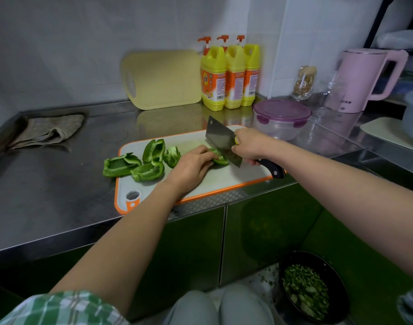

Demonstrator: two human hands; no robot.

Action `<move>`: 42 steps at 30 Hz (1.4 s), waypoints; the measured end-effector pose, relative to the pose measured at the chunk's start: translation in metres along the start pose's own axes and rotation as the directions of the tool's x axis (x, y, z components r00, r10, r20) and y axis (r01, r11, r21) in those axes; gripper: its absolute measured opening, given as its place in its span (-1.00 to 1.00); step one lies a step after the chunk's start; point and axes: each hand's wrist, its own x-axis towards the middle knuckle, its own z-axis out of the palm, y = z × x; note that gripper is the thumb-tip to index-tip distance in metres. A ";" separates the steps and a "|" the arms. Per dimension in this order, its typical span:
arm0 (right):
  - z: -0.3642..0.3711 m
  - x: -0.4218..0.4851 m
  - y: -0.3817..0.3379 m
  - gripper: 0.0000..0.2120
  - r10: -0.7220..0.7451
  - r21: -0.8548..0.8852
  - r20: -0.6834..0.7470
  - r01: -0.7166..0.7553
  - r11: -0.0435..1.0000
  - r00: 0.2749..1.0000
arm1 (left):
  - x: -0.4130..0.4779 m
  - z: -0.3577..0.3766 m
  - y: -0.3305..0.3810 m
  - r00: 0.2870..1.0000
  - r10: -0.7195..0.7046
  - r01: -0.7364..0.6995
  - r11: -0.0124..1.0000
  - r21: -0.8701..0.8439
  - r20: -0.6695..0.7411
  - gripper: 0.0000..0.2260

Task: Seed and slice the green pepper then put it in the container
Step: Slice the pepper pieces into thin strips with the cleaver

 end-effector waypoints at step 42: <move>0.005 0.000 -0.006 -0.79 0.018 -0.108 0.053 -0.012 0.994 0.998 | -0.001 0.003 -0.006 0.999 -0.036 0.036 0.998 -0.055 0.011 -0.81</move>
